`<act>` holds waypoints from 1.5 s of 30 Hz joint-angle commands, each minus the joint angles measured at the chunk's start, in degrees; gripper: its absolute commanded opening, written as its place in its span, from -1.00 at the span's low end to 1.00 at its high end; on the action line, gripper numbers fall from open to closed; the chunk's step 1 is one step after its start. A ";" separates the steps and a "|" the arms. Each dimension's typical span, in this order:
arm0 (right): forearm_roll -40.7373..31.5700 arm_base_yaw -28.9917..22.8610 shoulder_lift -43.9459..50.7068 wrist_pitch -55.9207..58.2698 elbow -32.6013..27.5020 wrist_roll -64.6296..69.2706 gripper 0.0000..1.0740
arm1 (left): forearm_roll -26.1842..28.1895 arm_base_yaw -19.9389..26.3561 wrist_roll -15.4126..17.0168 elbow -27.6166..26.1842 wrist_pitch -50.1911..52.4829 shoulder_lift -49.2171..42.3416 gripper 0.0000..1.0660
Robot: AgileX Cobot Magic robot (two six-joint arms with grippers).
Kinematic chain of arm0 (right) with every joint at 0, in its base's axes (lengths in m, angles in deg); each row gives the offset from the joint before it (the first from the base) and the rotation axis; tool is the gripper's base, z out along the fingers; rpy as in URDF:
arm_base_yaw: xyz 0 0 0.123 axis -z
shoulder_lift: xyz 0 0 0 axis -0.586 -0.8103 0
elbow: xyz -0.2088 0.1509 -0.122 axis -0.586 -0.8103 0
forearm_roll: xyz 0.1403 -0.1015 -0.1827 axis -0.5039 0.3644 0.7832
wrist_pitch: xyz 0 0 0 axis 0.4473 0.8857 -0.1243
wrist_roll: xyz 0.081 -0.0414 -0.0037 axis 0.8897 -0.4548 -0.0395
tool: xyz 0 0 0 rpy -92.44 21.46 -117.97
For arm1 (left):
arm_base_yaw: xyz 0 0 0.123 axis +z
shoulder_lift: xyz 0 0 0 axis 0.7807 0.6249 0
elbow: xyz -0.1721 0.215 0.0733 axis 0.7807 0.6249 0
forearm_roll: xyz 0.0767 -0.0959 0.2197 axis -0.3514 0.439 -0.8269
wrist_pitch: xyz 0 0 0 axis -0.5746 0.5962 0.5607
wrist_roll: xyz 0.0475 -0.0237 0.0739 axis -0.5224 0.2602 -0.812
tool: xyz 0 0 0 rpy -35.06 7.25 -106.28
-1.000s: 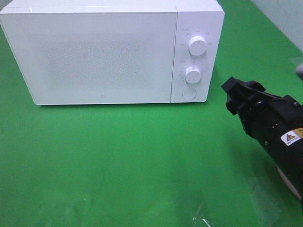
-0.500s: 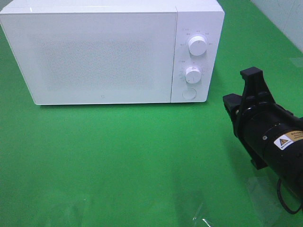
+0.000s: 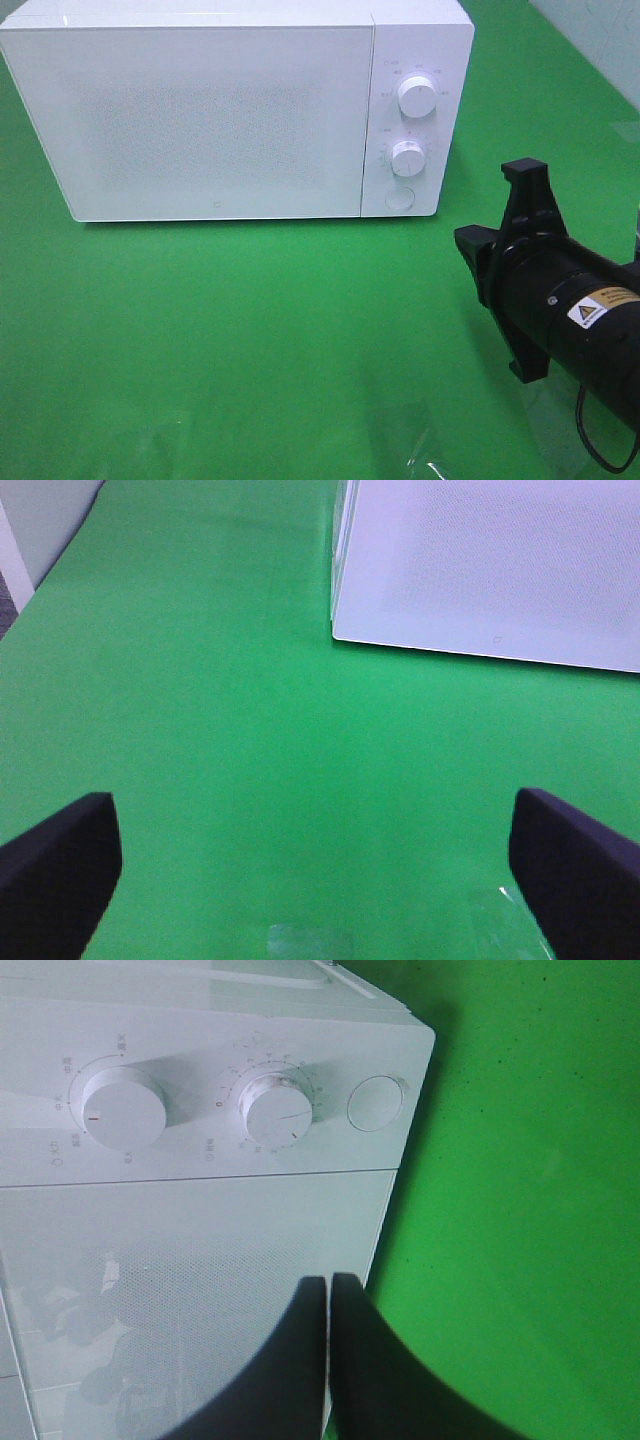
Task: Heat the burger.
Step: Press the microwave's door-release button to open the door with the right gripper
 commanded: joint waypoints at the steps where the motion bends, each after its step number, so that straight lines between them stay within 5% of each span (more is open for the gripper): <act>1: -0.23 0.29 -0.29 -0.11 0.34 0.34 -1.00 | 0.40 -0.11 0.06 0.11 0.46 -0.80 0.83; 17: 0.63 1.03 -11.97 1.38 6.36 8.25 -1.00 | 0.40 -0.11 0.06 0.11 0.46 -0.80 0.83; 32: 12.20 13.12 -17.42 9.28 13.29 11.63 -1.00 | 0.40 -0.11 0.06 0.11 0.46 -0.80 0.83; 45: 15.76 17.19 -22.46 10.77 19.88 12.78 -1.00 | 0.40 -0.11 0.06 0.11 0.46 -0.80 0.83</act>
